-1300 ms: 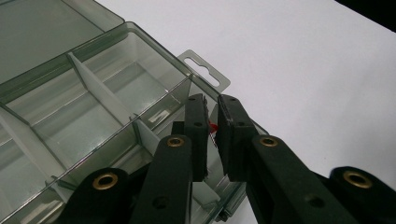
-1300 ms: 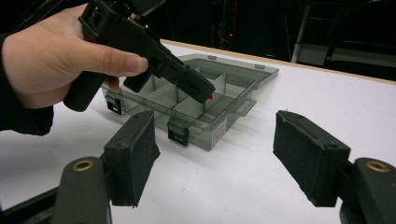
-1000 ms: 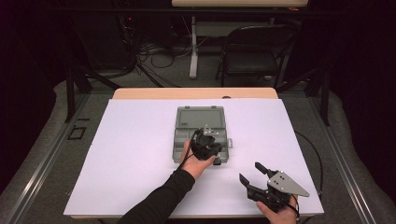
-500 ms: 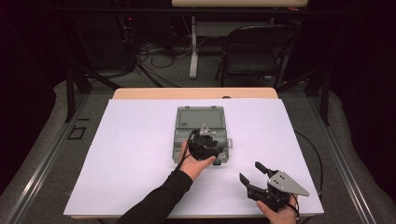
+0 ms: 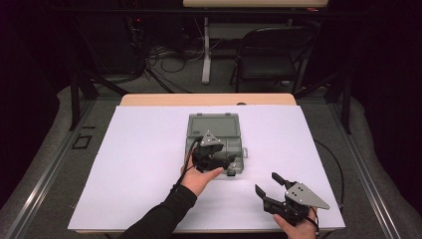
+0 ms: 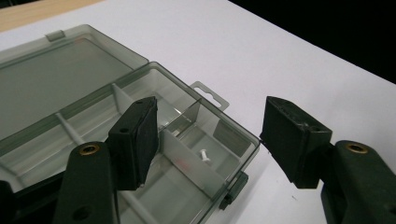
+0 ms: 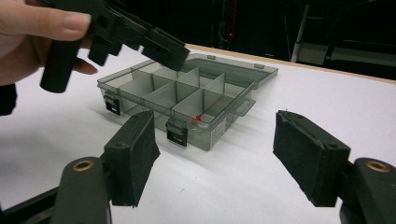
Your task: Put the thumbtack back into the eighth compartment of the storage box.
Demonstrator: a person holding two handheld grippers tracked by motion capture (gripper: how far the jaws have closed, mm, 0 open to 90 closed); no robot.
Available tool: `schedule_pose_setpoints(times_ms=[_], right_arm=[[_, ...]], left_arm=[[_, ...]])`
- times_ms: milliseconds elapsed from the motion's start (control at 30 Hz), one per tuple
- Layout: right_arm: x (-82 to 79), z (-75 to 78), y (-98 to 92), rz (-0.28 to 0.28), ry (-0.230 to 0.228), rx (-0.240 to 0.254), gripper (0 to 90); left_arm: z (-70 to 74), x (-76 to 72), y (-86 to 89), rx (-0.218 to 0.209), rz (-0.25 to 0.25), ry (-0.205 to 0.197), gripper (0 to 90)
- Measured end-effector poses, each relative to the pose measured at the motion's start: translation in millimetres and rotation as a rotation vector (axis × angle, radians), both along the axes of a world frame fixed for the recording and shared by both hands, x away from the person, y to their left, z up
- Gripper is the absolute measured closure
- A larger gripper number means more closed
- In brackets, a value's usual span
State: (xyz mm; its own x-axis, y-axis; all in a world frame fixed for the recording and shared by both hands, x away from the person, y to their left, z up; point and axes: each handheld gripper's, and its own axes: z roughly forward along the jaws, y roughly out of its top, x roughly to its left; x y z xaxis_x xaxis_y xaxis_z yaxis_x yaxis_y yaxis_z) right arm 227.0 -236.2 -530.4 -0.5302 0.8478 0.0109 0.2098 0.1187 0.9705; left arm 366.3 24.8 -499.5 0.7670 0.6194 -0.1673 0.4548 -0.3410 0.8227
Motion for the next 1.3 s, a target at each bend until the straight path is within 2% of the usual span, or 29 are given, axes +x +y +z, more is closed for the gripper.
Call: schedule_pose_setpoints(times_ms=[133, 167, 467, 567, 633, 667, 800, 833, 967, 1200, 1300], right_arm=[[-0.3, 0.4, -1.0, -0.003, -0.004, -0.002, 29.4], [-0.3, 0.4, -1.0, -0.003, -0.004, -0.002, 29.4], [-0.4, 0.4, -1.0, -0.005, -0.004, -0.002, 29.4], [-0.5, 0.5, -0.7, -0.004, -0.005, -0.003, 29.4], [-0.5, 0.5, -0.6, -0.005, -0.004, -0.004, 29.4], [-0.5, 0.3, -0.5, -0.005, -0.002, -0.003, 29.4], [-0.5, 0.3, -0.6, -0.006, -0.003, -0.002, 29.4], [-0.4, 0.2, -0.6, -0.007, -0.003, -0.001, 29.4], [-0.7, 0.0, 0.5, -0.008, 0.003, -0.002, 29.4], [-0.5, -0.2, 0.2, -0.01, 0.004, -0.004, 29.4], [-0.4, -0.3, 0.7, -0.009, 0.001, -0.006, 29.4]], left_arm=[[7.5, -6.7, 16.0, 0.0, 0.011, -0.033, 34.3], [7.5, -6.7, 16.0, 0.0, 0.011, -0.033, 34.1], [18.4, -21.8, 55.4, -0.022, 0.046, -0.063, 34.1], [16.8, -29.3, 75.5, -0.031, 0.076, -0.067, 34.1], [16.0, -30.9, 80.9, -0.034, 0.081, -0.066, 34.1], [14.4, -34.4, 91.3, -0.046, 0.102, -0.061, 34.1], [11.4, -41.9, 114.0, -0.064, 0.137, -0.067, 34.1], [11.4, -41.9, 114.0, -0.064, 0.137, -0.067, 34.1], [8.7, -50.1, 137.2, -0.086, 0.172, -0.074, 34.1], [5.8, -62.1, 161.2, -0.085, 0.207, -0.088, 34.2], [4.2, -70.8, 175.2, -0.06, 0.232, -0.11, 34.1]])
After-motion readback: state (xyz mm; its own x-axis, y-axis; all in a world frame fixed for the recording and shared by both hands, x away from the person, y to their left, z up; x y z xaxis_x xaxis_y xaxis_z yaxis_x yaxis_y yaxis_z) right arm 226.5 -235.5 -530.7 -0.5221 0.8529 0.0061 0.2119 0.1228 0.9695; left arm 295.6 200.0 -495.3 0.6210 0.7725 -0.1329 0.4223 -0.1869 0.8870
